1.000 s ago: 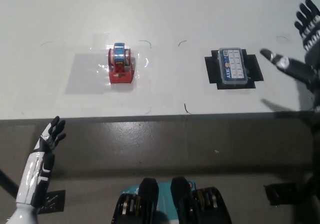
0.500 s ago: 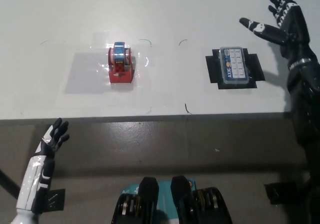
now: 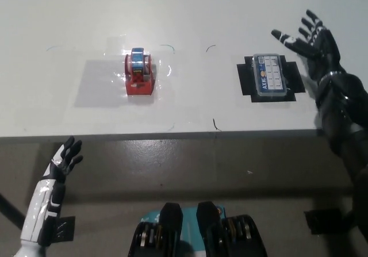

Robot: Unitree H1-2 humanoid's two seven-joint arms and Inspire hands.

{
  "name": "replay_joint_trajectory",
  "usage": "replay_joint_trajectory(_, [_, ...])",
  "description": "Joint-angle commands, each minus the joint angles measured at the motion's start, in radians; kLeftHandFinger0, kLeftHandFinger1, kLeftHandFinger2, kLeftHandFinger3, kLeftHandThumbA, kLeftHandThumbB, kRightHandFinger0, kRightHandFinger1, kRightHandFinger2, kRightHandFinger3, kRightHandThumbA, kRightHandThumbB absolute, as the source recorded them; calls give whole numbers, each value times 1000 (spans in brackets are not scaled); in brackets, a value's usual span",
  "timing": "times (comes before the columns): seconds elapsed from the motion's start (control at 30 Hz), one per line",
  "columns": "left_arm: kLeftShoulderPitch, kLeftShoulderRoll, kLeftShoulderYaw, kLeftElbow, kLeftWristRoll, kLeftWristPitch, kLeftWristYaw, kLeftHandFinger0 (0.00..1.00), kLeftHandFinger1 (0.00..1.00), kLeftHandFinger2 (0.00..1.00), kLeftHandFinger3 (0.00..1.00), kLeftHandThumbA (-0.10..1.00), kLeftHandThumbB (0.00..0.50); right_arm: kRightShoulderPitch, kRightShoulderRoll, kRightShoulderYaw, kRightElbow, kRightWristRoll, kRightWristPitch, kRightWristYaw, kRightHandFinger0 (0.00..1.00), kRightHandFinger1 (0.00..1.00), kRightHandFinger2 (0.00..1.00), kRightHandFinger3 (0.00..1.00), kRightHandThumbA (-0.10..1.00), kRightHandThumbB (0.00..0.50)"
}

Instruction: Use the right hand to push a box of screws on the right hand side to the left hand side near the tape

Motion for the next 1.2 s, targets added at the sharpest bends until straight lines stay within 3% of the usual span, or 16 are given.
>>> replay_joint_trajectory(0.0, [0, 7, -2, -35, -12, -13, -10, 1000, 1000, 1000, 1000, 1000, 49, -61, -32, -13, 24, 26, -32, -25, 1000, 1000, 1000, 1000, 1000, 172])
replay_joint_trajectory(0.17, [-8, 5, 0, -36, -15, -14, -10, 1000, 1000, 1000, 1000, 1000, 41, -33, -29, -11, 36, 23, -32, -27, 1000, 1000, 1000, 1000, 1000, 181])
replay_joint_trajectory(0.5, [-10, 4, 1, -57, -13, -1, -9, 1000, 1000, 1000, 1000, 1000, 71, 10, -18, -13, 50, 32, -22, -20, 1000, 1000, 1000, 1000, 1000, 167])
replay_joint_trajectory(0.87, [-16, 1, -2, -67, -17, -6, -11, 1000, 1000, 1000, 1000, 1000, 61, 19, 59, 12, 58, 14, -12, -31, 1000, 1000, 1000, 1000, 1000, 151])
replay_joint_trajectory(1.07, [-22, 4, 4, -70, -22, -1, -11, 1000, 1000, 1000, 1000, 1000, 74, 18, 93, 28, 59, 11, -14, -27, 1000, 1000, 1000, 1000, 1000, 216])
replay_joint_trajectory(1.17, [-25, 5, 2, -69, -24, -3, -14, 1000, 1000, 1000, 1000, 1000, 69, 16, 112, 31, 57, 13, -25, -16, 1000, 1000, 1000, 1000, 1000, 219])
